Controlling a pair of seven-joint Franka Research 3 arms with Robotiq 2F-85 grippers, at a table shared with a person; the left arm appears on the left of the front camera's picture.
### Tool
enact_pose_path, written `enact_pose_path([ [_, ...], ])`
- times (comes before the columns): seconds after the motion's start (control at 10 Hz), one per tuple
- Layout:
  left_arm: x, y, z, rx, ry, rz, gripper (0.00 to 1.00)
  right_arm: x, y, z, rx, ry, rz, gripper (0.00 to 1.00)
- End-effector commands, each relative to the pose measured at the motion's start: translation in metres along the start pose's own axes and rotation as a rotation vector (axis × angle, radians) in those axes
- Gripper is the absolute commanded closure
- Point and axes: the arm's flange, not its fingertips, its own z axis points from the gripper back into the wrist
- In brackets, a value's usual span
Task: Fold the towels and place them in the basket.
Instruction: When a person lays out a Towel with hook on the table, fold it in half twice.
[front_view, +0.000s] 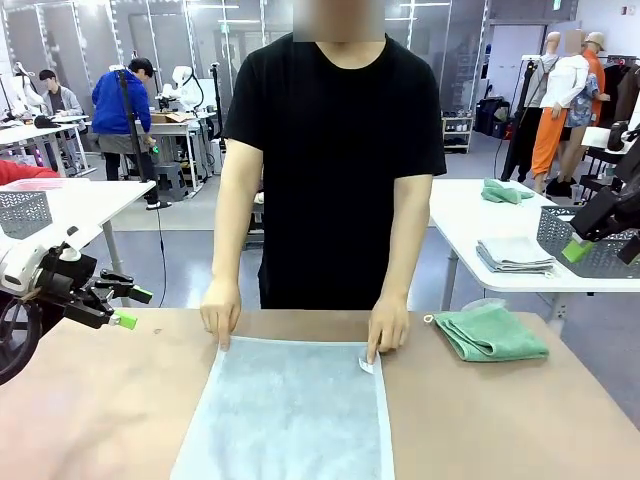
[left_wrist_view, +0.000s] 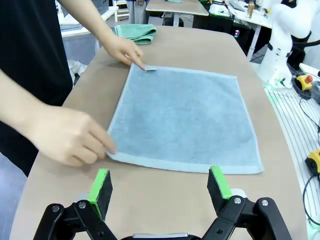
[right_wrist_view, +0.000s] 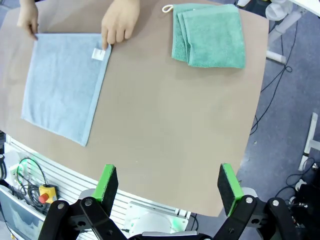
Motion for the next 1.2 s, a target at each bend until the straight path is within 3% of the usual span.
enact_pose_path([
  [0.0, 0.0024, -0.0007, 0.0006, 0.0, 0.0, 0.003, 0.03, 0.0004, 0.0018, 0.003, 0.005, 0.007, -0.011, 0.0],
  [1.1, 0.0024, -0.0007, 0.0006, 0.0, 0.0, 0.003, 0.03, 0.0004, 0.0018, 0.003, 0.005, 0.007, -0.011, 0.0],
])
